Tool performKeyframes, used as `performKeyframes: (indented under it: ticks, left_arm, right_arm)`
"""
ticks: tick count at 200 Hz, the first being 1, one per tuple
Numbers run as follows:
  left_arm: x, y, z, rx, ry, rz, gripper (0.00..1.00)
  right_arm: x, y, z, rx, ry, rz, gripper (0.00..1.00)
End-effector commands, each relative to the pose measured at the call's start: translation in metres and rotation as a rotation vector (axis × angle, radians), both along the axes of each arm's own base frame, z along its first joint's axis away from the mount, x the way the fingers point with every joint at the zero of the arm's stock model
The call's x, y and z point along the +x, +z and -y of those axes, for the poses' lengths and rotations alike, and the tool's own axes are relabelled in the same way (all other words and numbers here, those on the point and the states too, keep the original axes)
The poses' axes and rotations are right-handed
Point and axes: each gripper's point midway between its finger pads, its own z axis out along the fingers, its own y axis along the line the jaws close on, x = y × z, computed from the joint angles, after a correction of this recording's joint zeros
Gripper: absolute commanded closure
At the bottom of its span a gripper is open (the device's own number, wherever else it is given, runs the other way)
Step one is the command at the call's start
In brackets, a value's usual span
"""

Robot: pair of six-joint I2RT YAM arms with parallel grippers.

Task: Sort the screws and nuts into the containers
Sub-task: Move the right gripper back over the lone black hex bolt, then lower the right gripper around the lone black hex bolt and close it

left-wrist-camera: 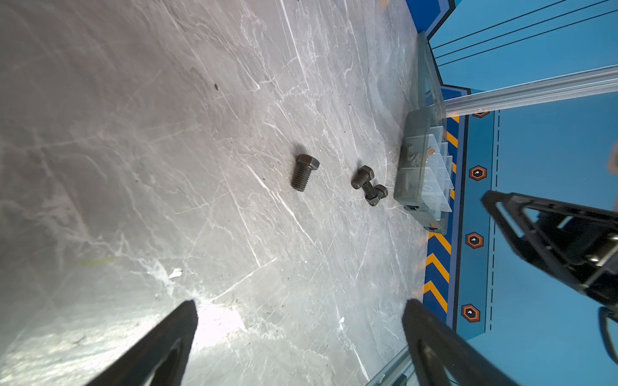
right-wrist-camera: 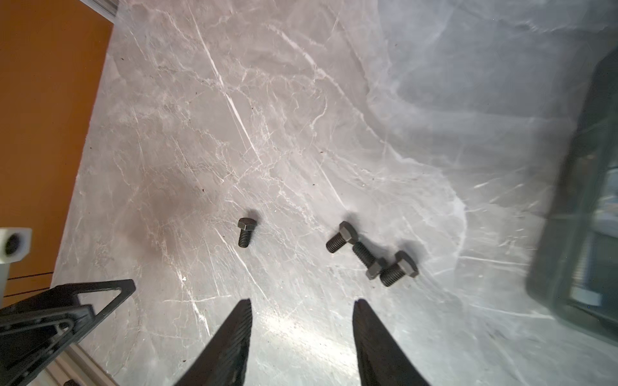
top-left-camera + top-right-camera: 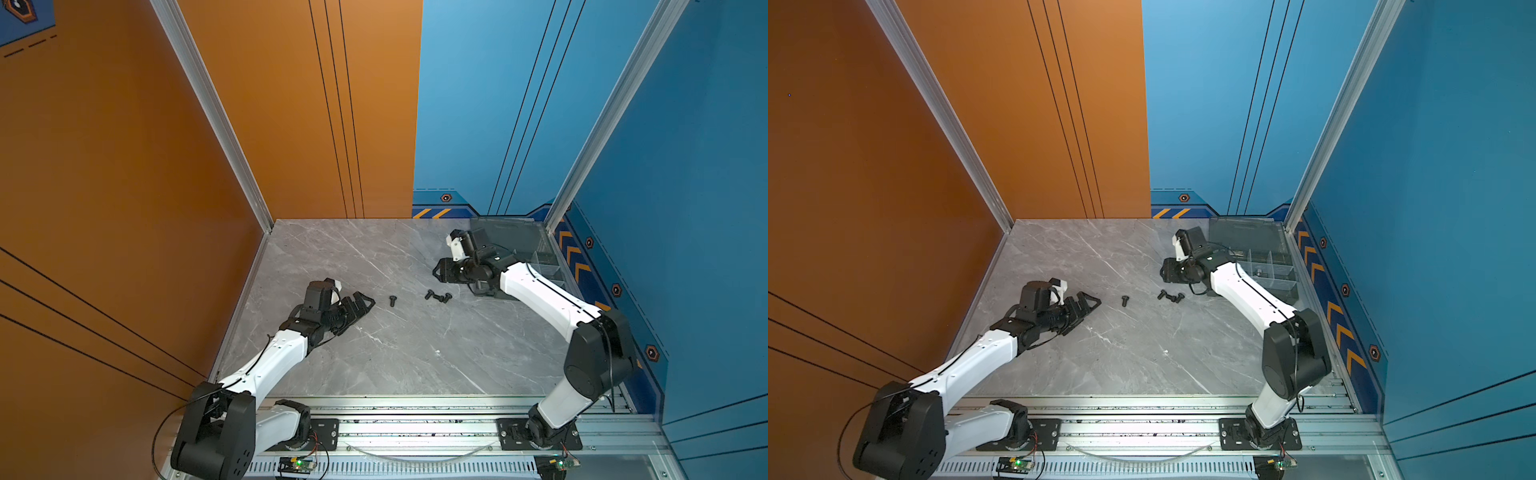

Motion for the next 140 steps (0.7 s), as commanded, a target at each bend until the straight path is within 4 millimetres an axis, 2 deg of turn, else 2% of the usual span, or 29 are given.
performKeyframes:
  ticks: [1,44,49,51,60,76,85,90,93,102,140]
  left_arm:
    - [-0.006,-0.003,-0.005,0.009,-0.010,-0.004,0.02]
    - [-0.008,-0.001,-0.010,0.005,-0.002,0.001,0.03]
    - [-0.008,-0.001,-0.010,0.004,-0.003,-0.001,0.03]
    - [-0.008,-0.001,-0.010,0.005,-0.003,-0.001,0.03]
    - [-0.009,-0.002,-0.011,0.004,-0.002,-0.002,0.02]
    - [-0.009,-0.003,-0.013,0.004,0.000,-0.001,0.02]
    - [-0.010,-0.004,-0.014,0.003,0.002,-0.004,0.02]
    - [-0.010,-0.005,-0.014,0.002,0.005,-0.006,0.02]
    - [-0.010,-0.005,-0.014,0.001,0.004,-0.006,0.02]
    - [-0.011,-0.005,-0.015,-0.004,0.005,-0.009,0.02]
    - [-0.016,-0.004,-0.018,-0.007,0.010,-0.004,0.02]
  right_arm:
    - [0.009,-0.012,-0.026,-0.012,-0.096,0.000,0.48]
    - [0.007,-0.047,-0.072,-0.063,-0.164,-0.045,0.48]
    - [0.010,-0.050,-0.073,-0.075,-0.175,-0.043,0.48]
    - [0.004,-0.051,-0.082,-0.077,-0.157,-0.042,0.48]
    - [0.001,-0.056,-0.095,-0.082,-0.147,-0.043,0.48]
    - [-0.001,-0.069,-0.108,-0.091,-0.147,-0.065,0.48]
    - [-0.001,-0.074,-0.114,-0.091,-0.146,-0.070,0.48]
    - [0.000,-0.070,-0.117,-0.083,-0.146,-0.066,0.48]
    - [-0.001,-0.084,-0.118,-0.102,-0.146,-0.085,0.48]
    - [0.000,-0.091,-0.122,-0.101,-0.151,-0.095,0.48]
    - [0.001,-0.106,-0.132,-0.106,-0.148,-0.119,0.48]
